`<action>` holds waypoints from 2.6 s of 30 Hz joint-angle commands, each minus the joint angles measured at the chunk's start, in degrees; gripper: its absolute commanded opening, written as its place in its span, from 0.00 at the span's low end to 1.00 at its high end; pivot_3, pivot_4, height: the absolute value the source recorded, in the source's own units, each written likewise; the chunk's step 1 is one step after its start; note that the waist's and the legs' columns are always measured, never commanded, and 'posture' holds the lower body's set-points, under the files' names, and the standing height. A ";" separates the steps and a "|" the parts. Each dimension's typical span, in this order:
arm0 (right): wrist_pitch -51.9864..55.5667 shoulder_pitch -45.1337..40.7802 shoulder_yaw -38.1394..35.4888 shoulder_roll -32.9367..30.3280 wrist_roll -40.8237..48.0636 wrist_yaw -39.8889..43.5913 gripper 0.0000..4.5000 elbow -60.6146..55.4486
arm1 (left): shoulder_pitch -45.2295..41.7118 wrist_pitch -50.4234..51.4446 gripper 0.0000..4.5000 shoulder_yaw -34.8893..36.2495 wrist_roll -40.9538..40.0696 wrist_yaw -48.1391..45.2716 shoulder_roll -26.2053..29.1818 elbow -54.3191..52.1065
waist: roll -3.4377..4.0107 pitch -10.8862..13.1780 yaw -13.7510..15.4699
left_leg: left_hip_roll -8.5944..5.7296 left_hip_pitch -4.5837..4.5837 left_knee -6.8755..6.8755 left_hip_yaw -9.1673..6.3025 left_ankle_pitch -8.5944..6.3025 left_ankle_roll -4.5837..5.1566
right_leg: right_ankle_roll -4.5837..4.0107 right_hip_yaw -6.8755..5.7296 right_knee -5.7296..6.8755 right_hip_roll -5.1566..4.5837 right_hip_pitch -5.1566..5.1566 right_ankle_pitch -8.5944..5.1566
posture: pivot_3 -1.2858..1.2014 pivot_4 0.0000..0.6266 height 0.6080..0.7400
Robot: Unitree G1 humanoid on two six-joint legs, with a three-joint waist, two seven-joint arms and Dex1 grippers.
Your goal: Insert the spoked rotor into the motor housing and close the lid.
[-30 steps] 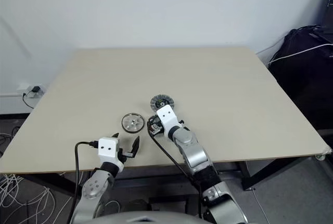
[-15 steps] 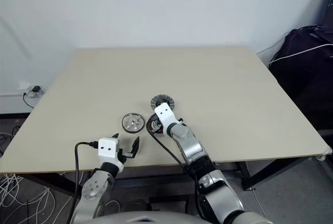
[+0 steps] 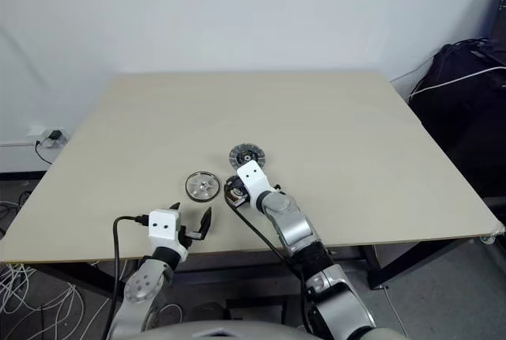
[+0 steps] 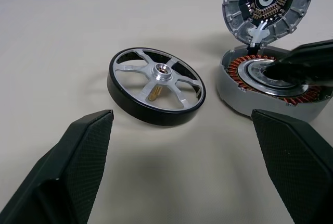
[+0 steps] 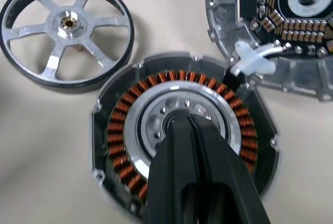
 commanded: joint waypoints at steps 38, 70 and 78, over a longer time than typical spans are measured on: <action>-4.05 17.02 -3.33 -2.46 9.69 2.36 0.01 -27.49 | -13.18 22.50 1.00 16.00 -35.72 -3.14 -6.10 2.39 | -0.52 0.21 0.06 | -0.12 -0.01 -0.01 -0.14 0.11 -0.19 | 0.01 0.01 -0.07 0.03 0.09 -0.01 | 0.52 0.00 1.00; 0.48 21.67 -1.52 -8.09 15.87 6.02 0.00 -35.93 | -20.15 31.31 0.72 20.33 -40.32 -3.40 -6.76 10.31 | -0.82 0.32 0.15 | -0.19 -0.02 -0.01 -0.28 0.14 -0.21 | 0.01 0.02 -0.09 0.04 0.15 -0.01 | 0.52 0.00 1.00; 0.30 21.68 -1.84 -8.06 15.88 5.38 0.00 -35.69 | -22.04 31.15 0.12 20.78 -39.87 -3.30 -6.88 12.51 | -0.84 0.32 0.18 | -0.21 -0.02 -0.01 -0.29 0.14 -0.22 | 0.01 0.02 -0.10 0.04 0.16 -0.01 | 0.52 0.00 1.00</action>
